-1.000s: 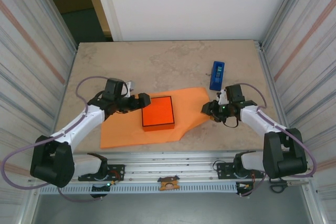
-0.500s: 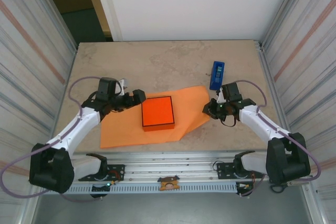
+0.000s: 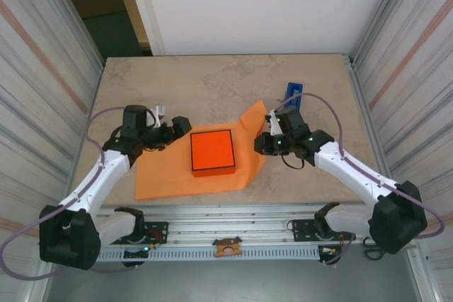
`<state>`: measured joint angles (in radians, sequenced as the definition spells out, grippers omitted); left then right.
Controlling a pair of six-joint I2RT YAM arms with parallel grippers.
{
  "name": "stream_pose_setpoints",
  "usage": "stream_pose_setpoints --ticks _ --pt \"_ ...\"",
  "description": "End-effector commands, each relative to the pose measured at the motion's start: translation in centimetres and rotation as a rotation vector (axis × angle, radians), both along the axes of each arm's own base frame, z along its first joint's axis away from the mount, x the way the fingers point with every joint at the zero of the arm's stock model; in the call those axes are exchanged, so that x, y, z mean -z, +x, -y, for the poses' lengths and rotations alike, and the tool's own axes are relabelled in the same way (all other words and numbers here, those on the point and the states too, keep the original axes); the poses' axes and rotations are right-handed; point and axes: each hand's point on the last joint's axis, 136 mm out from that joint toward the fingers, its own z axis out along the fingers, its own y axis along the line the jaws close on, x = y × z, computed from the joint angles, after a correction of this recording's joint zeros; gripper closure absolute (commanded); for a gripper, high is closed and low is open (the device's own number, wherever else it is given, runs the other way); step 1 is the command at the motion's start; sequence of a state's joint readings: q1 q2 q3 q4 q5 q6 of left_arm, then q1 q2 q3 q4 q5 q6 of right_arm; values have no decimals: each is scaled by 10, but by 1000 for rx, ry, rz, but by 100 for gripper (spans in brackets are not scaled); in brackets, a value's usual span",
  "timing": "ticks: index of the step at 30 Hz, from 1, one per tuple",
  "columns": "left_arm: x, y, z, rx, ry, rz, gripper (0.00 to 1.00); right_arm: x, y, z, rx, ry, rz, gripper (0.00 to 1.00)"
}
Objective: Wrap the gift box in paper
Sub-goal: First fold the wrapping paper around the gift box.
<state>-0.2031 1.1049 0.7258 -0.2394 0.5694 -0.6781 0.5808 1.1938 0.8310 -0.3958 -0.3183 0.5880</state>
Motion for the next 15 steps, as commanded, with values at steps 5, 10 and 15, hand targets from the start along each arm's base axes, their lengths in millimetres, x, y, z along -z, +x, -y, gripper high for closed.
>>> stream_pose_setpoints --ticks 5,10,15 --pt "-28 -4 30 83 -118 49 8 -31 1 -49 -129 45 134 86" --pt "-37 -5 47 100 -146 49 12 -35 -8 -79 -214 76 140 86" --pt "-36 -3 61 121 -163 20 14 -31 -14 -96 -259 83 117 85"
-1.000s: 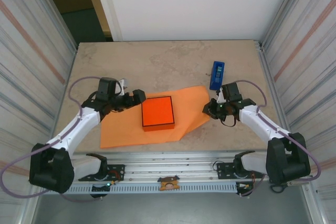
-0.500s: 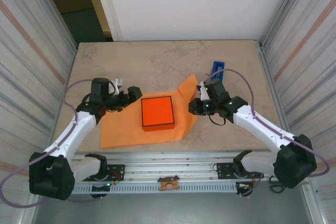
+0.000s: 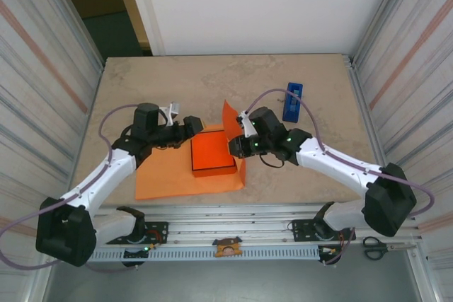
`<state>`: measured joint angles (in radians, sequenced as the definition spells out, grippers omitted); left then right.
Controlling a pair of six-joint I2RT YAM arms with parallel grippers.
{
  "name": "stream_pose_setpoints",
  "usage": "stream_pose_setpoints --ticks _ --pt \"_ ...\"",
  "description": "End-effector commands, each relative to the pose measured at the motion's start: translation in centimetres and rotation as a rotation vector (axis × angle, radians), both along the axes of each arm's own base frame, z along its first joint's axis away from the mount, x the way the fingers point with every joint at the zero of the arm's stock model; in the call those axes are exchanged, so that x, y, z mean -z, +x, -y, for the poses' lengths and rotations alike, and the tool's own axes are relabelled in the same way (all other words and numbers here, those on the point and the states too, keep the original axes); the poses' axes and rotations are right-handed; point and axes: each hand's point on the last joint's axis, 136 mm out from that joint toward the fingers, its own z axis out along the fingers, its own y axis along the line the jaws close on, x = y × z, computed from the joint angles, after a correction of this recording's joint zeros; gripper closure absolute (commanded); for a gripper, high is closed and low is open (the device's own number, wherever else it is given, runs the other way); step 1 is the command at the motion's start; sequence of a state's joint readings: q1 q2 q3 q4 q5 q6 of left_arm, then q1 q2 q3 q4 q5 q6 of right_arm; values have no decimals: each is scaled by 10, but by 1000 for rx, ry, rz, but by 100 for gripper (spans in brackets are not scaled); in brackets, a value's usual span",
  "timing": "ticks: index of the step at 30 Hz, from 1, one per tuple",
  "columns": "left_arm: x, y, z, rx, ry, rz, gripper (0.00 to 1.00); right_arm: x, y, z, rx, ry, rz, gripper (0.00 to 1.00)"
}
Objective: Wrap the gift box in paper
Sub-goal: First fold the wrapping paper around the gift box.
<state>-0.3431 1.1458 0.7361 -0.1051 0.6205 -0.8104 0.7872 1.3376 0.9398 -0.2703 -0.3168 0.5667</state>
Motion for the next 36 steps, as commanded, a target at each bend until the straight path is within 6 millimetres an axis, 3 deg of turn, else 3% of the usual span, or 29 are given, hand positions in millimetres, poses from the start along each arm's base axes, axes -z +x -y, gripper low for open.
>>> stream_pose_setpoints --ticks 1,11,22,33,36 --pt "-19 7 12 8 -50 18 14 -12 1 -17 -46 32 23 85" --pt "-8 23 39 -19 -32 -95 24 -4 0 -46 -65 56 -10 85" --pt "23 24 40 -61 16 -188 38 0 -2 -52 -80 50 -12 84" --pt "29 24 40 -50 35 -196 70 2 -3 -55 -94 60 -17 83" --pt "33 23 38 -52 49 -201 74 1 -3 -56 -97 67 -17 83"
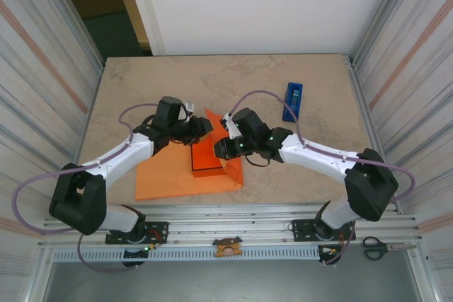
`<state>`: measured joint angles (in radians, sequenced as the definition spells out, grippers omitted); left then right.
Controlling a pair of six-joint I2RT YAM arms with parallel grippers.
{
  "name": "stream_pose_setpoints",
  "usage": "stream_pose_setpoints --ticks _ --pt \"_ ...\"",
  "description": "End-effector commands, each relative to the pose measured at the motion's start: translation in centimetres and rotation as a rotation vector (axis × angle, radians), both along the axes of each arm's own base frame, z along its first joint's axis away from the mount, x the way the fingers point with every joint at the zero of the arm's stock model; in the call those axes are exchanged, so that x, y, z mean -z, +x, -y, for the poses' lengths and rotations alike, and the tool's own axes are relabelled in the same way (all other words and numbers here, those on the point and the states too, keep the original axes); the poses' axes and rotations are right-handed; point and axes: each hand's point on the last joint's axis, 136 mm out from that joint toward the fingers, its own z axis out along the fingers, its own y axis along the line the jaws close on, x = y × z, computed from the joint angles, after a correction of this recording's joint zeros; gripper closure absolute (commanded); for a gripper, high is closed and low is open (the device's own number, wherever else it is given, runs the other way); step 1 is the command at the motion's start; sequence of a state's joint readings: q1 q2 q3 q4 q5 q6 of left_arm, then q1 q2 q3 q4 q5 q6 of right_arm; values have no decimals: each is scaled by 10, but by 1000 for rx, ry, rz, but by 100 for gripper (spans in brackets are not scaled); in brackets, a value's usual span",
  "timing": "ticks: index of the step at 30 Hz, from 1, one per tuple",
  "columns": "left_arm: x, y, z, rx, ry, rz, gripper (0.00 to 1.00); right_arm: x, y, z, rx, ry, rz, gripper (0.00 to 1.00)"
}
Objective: Wrap the gift box in paper
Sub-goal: First fold the wrapping paper around the gift box.
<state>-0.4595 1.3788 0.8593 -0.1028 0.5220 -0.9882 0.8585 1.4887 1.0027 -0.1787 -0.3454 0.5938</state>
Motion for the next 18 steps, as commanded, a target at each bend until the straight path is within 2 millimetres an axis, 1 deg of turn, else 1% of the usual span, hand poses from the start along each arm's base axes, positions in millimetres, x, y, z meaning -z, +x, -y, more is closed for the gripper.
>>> stream_pose_setpoints --ticks 1,2,3,5,11,15,17,18 --pt "1 2 -1 5 28 10 75 -13 0 -11 -23 46 14 83" --pt "1 2 -1 8 30 13 77 -13 0 -11 -21 47 14 82" --pt "1 2 -1 10 33 16 81 -14 0 -11 -23 50 17 82" --pt "1 1 -2 18 39 25 83 -14 0 -11 -25 51 15 82" --pt "2 0 -4 21 59 34 85 -17 -1 -12 -33 62 17 83" --pt "3 0 0 55 51 43 93 -18 -2 -13 -41 70 14 82" --pt "2 0 0 67 55 60 98 -21 -3 -12 -42 76 17 79" --pt "1 0 0 73 61 71 100 -24 -3 -11 -41 84 19 75"
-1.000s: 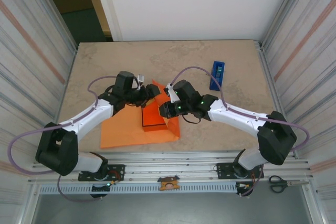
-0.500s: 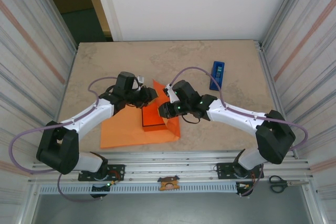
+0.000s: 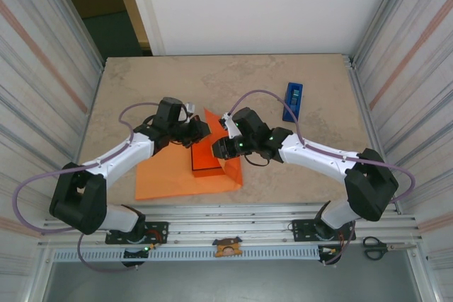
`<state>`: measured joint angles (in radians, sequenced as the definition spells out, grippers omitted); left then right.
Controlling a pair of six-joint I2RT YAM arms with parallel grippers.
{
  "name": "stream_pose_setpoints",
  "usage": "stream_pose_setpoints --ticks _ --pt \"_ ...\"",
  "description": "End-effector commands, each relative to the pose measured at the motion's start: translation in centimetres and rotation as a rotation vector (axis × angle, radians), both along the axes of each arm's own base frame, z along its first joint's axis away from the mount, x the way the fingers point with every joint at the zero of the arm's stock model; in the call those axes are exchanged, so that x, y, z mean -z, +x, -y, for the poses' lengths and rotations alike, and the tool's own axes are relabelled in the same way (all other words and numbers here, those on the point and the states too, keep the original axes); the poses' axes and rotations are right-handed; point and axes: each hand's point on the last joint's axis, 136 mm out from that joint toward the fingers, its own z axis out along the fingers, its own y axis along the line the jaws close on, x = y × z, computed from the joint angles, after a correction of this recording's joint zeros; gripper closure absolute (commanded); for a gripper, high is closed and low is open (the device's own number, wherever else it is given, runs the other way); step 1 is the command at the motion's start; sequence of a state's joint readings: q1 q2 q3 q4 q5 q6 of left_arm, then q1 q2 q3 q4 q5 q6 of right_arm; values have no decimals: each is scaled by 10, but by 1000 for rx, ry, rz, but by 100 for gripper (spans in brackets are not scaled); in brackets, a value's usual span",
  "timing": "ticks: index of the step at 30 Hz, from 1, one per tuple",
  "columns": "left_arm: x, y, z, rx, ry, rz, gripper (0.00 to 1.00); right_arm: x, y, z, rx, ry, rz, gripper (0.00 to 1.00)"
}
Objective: Wrap the gift box in paper
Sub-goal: First fold the wrapping paper around the gift box.
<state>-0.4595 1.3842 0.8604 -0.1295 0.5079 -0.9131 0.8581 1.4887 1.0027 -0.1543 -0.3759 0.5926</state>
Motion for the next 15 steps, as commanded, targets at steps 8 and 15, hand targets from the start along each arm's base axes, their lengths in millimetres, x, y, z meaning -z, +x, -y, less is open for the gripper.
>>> stream_pose_setpoints --ticks 8,15 --pt "-6 -2 -4 100 93 103 100 -53 23 34 88 169 47 36" --pt "-2 -6 -14 95 145 115 100 -7 55 88 349 57 -138 22"
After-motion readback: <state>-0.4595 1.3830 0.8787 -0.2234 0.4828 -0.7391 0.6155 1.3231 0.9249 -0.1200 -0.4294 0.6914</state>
